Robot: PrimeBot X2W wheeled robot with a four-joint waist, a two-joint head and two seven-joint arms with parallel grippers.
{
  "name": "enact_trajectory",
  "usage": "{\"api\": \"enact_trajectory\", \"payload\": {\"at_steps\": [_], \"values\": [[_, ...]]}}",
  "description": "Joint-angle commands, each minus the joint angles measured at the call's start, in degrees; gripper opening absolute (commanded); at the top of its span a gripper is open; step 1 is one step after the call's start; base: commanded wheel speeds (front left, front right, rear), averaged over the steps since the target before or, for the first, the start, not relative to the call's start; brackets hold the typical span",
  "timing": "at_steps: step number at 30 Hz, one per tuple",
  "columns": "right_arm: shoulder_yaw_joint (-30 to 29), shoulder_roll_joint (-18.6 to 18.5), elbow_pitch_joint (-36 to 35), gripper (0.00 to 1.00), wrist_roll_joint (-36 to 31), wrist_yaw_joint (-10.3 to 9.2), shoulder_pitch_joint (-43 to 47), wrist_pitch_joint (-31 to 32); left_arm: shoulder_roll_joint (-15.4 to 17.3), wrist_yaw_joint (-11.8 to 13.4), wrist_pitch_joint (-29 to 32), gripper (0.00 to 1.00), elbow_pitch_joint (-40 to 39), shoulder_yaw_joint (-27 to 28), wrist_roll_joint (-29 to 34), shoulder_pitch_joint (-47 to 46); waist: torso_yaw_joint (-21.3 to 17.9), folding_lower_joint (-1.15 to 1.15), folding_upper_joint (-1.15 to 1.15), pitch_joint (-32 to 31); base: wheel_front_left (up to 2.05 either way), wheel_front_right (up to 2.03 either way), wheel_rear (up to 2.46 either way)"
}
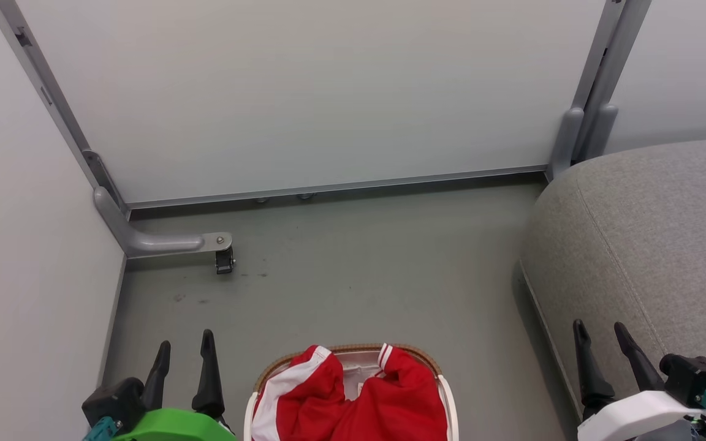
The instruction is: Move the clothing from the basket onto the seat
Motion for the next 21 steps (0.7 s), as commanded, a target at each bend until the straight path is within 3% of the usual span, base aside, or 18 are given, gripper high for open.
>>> {"api": "enact_trajectory", "payload": {"at_steps": [1,21], "values": [[0.1,-0.4,-0.4,1.0,-1.3,0.02,0.5,-0.5,0.4,0.3,-0.6,1.0,-0.1,-0.1,1.4,0.6,0.0,0.0,0.0,-0.1,0.0,0.0,0.0],[0.4,-0.5,-0.8,1.0,-10.9,0.02,1.3,-2.9,0.5,1.0,-2.9,1.0,2.3,-1.3,8.2,1.2,-0.1,0.0,0.0,-1.1,0.0,0.0,0.0]]}}
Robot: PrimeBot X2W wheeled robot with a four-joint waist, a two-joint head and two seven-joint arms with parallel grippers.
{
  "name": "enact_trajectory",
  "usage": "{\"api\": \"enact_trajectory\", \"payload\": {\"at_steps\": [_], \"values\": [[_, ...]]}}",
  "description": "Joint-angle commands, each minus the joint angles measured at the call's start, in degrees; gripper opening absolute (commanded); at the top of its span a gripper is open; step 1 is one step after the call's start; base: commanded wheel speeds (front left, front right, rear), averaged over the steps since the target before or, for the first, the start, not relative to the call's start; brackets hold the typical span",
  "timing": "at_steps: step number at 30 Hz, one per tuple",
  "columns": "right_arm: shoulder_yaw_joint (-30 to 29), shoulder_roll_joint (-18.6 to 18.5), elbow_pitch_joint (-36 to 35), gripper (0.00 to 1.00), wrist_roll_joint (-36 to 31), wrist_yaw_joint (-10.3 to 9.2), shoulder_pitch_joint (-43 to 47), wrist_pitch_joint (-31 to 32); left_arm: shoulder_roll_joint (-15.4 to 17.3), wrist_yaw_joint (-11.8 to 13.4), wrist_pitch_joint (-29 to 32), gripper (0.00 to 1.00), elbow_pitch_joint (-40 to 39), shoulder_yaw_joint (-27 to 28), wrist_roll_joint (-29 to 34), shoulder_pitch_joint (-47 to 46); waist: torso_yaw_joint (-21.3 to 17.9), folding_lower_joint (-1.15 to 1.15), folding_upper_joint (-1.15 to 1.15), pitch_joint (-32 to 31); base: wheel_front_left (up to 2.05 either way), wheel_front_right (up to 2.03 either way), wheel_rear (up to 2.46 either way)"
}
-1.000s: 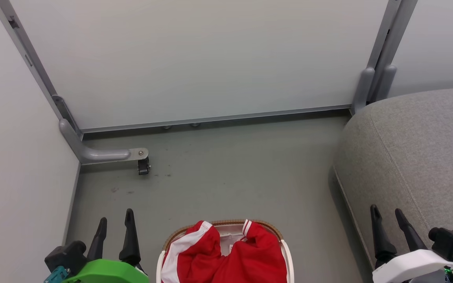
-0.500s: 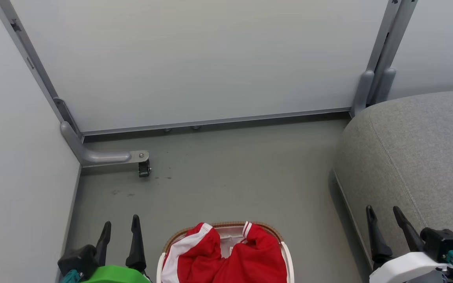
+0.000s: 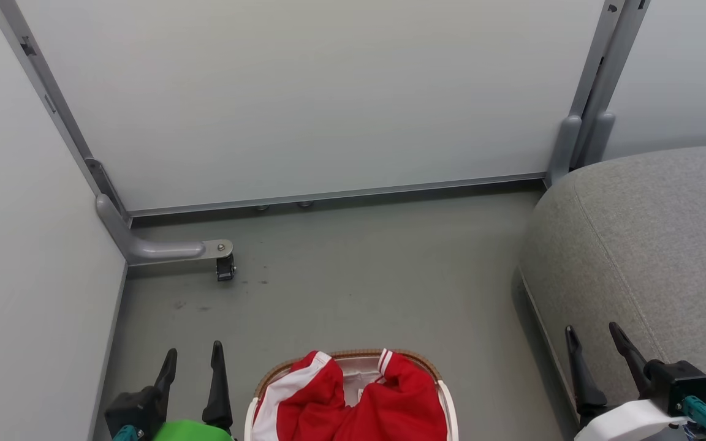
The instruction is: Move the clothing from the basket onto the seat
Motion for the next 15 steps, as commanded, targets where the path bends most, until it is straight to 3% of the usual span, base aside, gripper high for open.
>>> {"api": "enact_trajectory", "payload": {"at_steps": [1,15], "values": [[0.1,-0.4,-0.5,1.0,-1.3,0.02,0.6,-0.7,0.4,0.5,-0.4,1.0,0.1,-0.1,1.2,0.7,0.0,0.0,0.0,-0.1,0.0,0.0,0.0],[0.2,-0.4,-0.7,1.0,-7.0,0.01,1.3,-2.0,0.5,1.0,-1.9,1.0,0.9,-0.8,5.5,1.1,0.0,0.0,0.0,-0.6,0.0,0.0,0.0]]}}
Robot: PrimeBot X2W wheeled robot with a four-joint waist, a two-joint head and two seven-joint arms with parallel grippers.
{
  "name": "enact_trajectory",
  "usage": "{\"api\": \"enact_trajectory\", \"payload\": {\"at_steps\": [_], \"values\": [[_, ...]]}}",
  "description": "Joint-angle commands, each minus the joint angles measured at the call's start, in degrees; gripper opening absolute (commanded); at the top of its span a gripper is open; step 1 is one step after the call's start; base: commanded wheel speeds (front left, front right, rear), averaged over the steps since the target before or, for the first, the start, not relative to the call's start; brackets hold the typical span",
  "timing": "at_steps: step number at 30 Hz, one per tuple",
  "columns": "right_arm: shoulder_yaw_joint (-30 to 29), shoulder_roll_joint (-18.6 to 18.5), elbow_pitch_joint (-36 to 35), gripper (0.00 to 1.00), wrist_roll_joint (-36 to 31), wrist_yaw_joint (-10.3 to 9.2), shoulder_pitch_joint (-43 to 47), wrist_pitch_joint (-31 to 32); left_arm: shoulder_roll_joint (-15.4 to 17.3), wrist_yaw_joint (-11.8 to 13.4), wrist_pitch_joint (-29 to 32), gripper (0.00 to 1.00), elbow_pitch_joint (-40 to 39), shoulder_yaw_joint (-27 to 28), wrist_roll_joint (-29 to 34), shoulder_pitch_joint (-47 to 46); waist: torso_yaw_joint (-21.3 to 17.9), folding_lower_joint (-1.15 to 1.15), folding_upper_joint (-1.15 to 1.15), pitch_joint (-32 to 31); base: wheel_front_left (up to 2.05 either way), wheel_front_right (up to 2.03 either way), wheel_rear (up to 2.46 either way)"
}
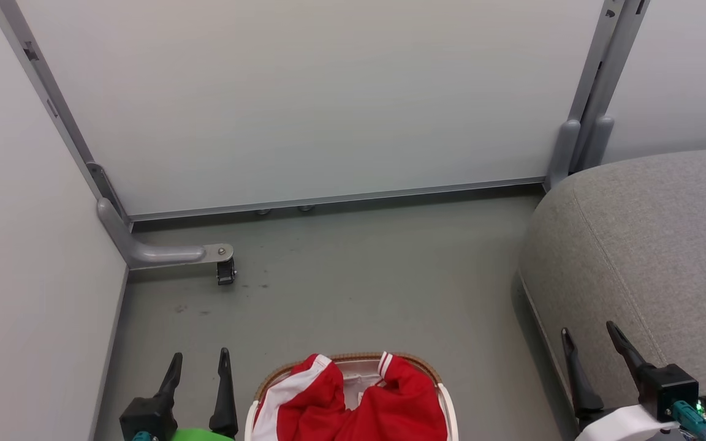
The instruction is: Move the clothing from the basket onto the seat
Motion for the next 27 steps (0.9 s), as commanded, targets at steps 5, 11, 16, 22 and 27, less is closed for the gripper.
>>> {"api": "enact_trajectory", "payload": {"at_steps": [5,11,16,22,27], "values": [[-0.1,-0.4,-0.3,1.0,-1.0,0.0,0.9,-0.4,0.4,0.3,-0.4,1.0,0.2,0.0,0.7,0.6,0.0,0.0,0.0,0.0,0.0,0.0,0.0],[-0.2,-0.3,-0.3,1.0,-0.9,0.0,0.9,-0.4,0.4,0.3,-0.4,1.0,0.6,0.3,0.5,0.5,0.1,0.0,0.0,0.1,0.0,0.0,0.0],[-0.3,-0.3,-0.4,1.0,-0.9,0.0,0.9,-0.4,0.4,0.2,-0.4,1.0,0.7,0.4,0.3,0.4,0.1,0.0,0.0,0.1,0.0,0.0,0.0],[-0.3,-0.3,-0.5,1.0,-0.9,0.0,0.9,-0.4,0.4,0.2,-0.4,1.0,0.9,0.4,0.3,0.3,0.1,0.0,0.0,0.2,0.0,0.0,0.0],[-0.3,-0.3,-0.5,1.0,-0.8,0.0,0.9,-0.4,0.4,0.2,-0.4,1.0,0.8,0.4,0.3,0.4,0.1,0.0,0.0,0.2,0.0,0.0,0.0]]}}
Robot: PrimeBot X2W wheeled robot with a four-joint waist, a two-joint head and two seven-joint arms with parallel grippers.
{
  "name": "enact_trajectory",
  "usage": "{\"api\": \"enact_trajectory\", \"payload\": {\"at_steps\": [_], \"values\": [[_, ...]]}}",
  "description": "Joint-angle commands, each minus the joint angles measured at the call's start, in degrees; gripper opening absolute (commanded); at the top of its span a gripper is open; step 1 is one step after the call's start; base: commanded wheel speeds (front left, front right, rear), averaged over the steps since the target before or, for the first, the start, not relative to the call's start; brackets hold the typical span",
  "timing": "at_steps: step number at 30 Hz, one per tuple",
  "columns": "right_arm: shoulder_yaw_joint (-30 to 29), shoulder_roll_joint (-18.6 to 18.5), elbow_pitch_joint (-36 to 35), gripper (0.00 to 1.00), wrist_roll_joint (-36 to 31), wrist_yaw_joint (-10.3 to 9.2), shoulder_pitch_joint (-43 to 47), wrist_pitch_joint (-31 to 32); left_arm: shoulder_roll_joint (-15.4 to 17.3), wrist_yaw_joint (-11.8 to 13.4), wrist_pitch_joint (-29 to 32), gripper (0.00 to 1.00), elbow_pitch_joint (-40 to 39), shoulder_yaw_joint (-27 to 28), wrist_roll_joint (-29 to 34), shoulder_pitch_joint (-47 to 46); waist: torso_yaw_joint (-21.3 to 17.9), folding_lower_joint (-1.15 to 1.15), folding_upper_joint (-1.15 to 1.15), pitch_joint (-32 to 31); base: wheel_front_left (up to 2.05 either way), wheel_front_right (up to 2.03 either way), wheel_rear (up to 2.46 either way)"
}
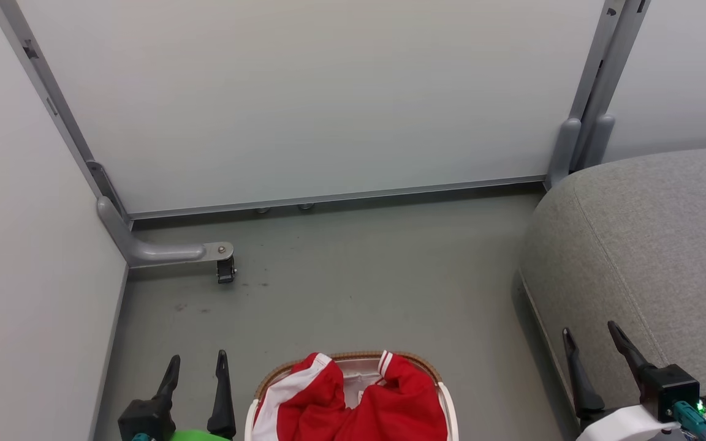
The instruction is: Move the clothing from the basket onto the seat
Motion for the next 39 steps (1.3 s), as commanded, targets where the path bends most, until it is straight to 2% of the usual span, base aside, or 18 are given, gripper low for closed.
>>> {"api": "enact_trajectory", "payload": {"at_steps": [1,18,24,30,39], "values": [[-0.2,-0.3,-0.2,1.0,-0.1,0.0,0.8,-0.3,0.4,0.1,0.0,1.0,0.1,0.1,0.0,0.4,0.0,0.0,0.0,0.0,0.0,0.0,0.0],[-0.4,-0.3,-0.2,1.0,0.2,-0.01,0.2,-0.3,0.4,0.3,0.0,1.0,-0.1,0.2,-0.5,-0.1,0.2,0.0,0.0,1.0,0.0,0.0,0.0],[-0.6,-0.3,-1.1,1.0,0.4,-0.01,-1.2,-0.3,0.4,0.0,0.0,1.0,-0.7,-0.1,-0.3,-1.5,0.3,0.0,0.0,3.7,0.0,0.0,0.0],[-0.2,-0.3,-2.6,1.0,0.8,-0.01,-4.5,-0.3,0.4,-0.5,0.0,1.0,-0.9,-1.6,0.7,-5.2,-0.5,0.0,0.0,11.1,0.0,0.0,0.0],[-1.4,-0.3,-4.4,1.0,0.9,-0.01,-13.0,-0.3,0.4,-2.1,0.0,1.0,3.5,-6.2,2.7,-17.9,-3.0,0.0,0.0,24.7,0.0,0.0,0.0]]}}
